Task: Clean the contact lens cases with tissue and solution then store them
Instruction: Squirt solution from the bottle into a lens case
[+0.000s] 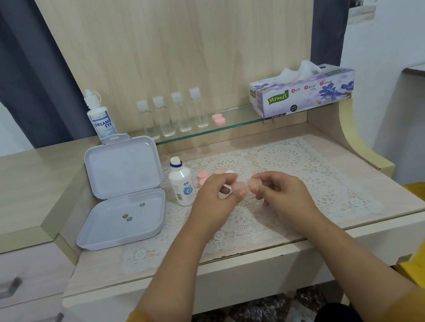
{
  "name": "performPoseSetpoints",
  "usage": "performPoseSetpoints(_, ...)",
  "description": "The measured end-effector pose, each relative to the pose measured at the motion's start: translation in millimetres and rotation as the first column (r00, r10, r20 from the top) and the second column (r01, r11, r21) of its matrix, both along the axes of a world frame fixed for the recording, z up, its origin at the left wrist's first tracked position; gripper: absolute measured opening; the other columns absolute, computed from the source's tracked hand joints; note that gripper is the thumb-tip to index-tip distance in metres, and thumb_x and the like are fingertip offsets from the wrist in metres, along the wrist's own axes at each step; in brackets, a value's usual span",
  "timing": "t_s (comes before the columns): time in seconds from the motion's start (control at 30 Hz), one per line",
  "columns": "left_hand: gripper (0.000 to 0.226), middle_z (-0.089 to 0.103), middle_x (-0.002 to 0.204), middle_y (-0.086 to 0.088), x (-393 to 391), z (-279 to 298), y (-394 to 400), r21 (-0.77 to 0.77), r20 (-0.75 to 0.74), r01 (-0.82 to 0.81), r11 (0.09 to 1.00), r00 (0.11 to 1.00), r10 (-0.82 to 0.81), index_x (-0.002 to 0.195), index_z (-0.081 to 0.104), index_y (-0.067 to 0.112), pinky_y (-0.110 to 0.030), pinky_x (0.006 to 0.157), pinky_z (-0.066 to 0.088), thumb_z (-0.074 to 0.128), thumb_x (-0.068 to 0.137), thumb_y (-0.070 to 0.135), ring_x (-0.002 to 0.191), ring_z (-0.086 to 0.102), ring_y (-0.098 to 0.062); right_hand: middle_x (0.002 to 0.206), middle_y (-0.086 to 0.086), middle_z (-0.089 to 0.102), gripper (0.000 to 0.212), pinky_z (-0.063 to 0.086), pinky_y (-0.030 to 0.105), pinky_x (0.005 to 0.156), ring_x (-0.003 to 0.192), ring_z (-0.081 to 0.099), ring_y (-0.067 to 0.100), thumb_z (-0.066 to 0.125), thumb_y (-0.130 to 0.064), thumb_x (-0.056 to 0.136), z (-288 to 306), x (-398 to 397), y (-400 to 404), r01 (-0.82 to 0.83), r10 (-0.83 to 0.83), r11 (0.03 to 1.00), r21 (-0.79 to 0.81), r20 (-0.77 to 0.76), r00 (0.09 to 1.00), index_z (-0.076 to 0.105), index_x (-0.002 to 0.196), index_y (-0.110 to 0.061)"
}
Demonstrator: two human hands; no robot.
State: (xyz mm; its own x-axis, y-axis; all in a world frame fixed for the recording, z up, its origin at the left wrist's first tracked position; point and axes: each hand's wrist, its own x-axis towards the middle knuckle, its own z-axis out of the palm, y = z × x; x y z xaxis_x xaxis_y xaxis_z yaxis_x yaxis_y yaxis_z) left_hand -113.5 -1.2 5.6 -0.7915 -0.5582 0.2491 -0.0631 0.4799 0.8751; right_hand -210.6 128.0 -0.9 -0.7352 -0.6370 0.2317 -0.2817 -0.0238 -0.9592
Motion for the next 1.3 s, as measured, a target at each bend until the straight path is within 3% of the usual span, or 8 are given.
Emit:
performPoseSetpoints(0.2, 0.009, 0.058, 0.091, 0.006, 0, -3, 2, -0.05, -0.044, -0.051, 0.997, 0.998, 0.049, 0.088, 0.065, 0.019, -0.023, 0.076, 0.047, 0.07, 0.084, 0.026, 0.083, 0.053, -0.005, 0.08, -0.003, 0.07, 0.014, 0.052, 0.017, 0.068, 0.069, 0.063, 0.003, 0.068, -0.02, 0.088, -1, 0, 1, -0.016, 0.016, 1.0, 0.01, -0.002, 1.0, 0.067, 0.091, -0.034)
performPoseSetpoints(0.4, 0.014, 0.059, 0.102, 0.005, 4, -3, -3, -0.092, 0.013, 0.071, 0.993, 0.997, -0.071, 0.103, 0.068, 0.021, -0.025, 0.085, 0.046, 0.06, 0.093, 0.025, 0.094, 0.055, -0.007, 0.08, 0.003, 0.07, 0.01, 0.049, 0.012, 0.066, 0.066, 0.06, 0.004, 0.068, -0.024, 0.089, 0, -1, 2, -0.032, 0.032, 0.999, 0.023, -0.003, 0.999, 0.069, 0.092, -0.033)
performPoseSetpoints(0.53, 0.029, 0.055, 0.105, 0.013, 6, -2, -1, 0.006, -0.006, 0.053, 0.999, 0.999, -0.053, 0.12, 0.062, 0.023, -0.028, 0.088, 0.05, 0.061, 0.092, 0.021, 0.096, 0.054, -0.006, 0.08, 0.003, 0.07, 0.01, 0.049, 0.012, 0.065, 0.065, 0.06, 0.005, 0.068, -0.024, 0.089, 1, 0, 1, -0.029, 0.029, 0.999, 0.015, 0.007, 1.0, 0.068, 0.091, -0.033)
performPoseSetpoints(0.6, 0.032, 0.056, 0.099, 0.013, 5, -4, 2, 0.057, -0.039, -0.009, 0.998, 0.999, 0.011, 0.117, 0.06, 0.024, -0.028, 0.082, 0.053, 0.069, 0.086, 0.024, 0.087, 0.053, -0.001, 0.079, 0.002, 0.07, 0.012, 0.05, 0.014, 0.066, 0.065, 0.06, 0.006, 0.069, -0.023, 0.089, 1, 1, 1, -0.02, 0.02, 1.0, 0.015, 0.009, 1.0, 0.067, 0.09, -0.034)
performPoseSetpoints(0.73, 0.015, 0.061, 0.095, 0.002, 3, -8, 5, 0.016, -0.073, -0.047, 0.999, 0.996, 0.048, 0.096, 0.063, 0.018, -0.018, 0.075, 0.047, 0.07, 0.084, 0.025, 0.081, 0.052, -0.002, 0.079, 0.003, 0.071, 0.012, 0.051, 0.015, 0.066, 0.067, 0.061, 0.007, 0.069, -0.022, 0.088, 1, 1, 2, -0.027, 0.027, 1.0, 0.007, 0.007, 1.0, 0.068, 0.09, -0.034)
performPoseSetpoints(0.87, 0.011, 0.063, 0.104, -0.001, 2, -10, 4, -0.017, -0.076, -0.018, 1.0, 0.997, 0.017, 0.099, 0.067, 0.017, -0.027, 0.083, 0.048, 0.064, 0.09, 0.021, 0.092, 0.056, -0.013, 0.08, 0.003, 0.07, 0.01, 0.051, 0.016, 0.068, 0.068, 0.061, 0.007, 0.069, -0.023, 0.088, 1, 1, 2, -0.027, 0.027, 0.999, 0.018, 0.002, 1.0, 0.069, 0.091, -0.033)
performPoseSetpoints(1.1, 0.031, 0.059, 0.107, 0.009, 4, -8, 2, 0.05, -0.043, 0.01, 0.999, 0.999, -0.008, 0.121, 0.062, 0.021, -0.032, 0.088, 0.051, 0.063, 0.091, 0.028, 0.094, 0.054, -0.005, 0.08, 0.003, 0.07, 0.013, 0.051, 0.015, 0.066, 0.066, 0.06, 0.006, 0.068, -0.021, 0.089, 1, 1, 2, -0.029, 0.029, 0.999, 0.016, 0.003, 1.0, 0.068, 0.089, -0.035)
performPoseSetpoints(1.3, 0.015, 0.064, 0.097, 0.006, 2, -11, 4, 0.022, -0.098, -0.047, 0.999, 0.994, 0.049, 0.101, 0.067, 0.017, -0.024, 0.082, 0.05, 0.068, 0.087, 0.022, 0.087, 0.057, -0.006, 0.08, 0.003, 0.07, 0.019, 0.049, 0.01, 0.064, 0.067, 0.06, 0.004, 0.068, -0.018, 0.088, 3, 3, 2, -0.036, 0.036, 0.999, 0.002, 0.01, 0.999, 0.066, 0.086, -0.037)
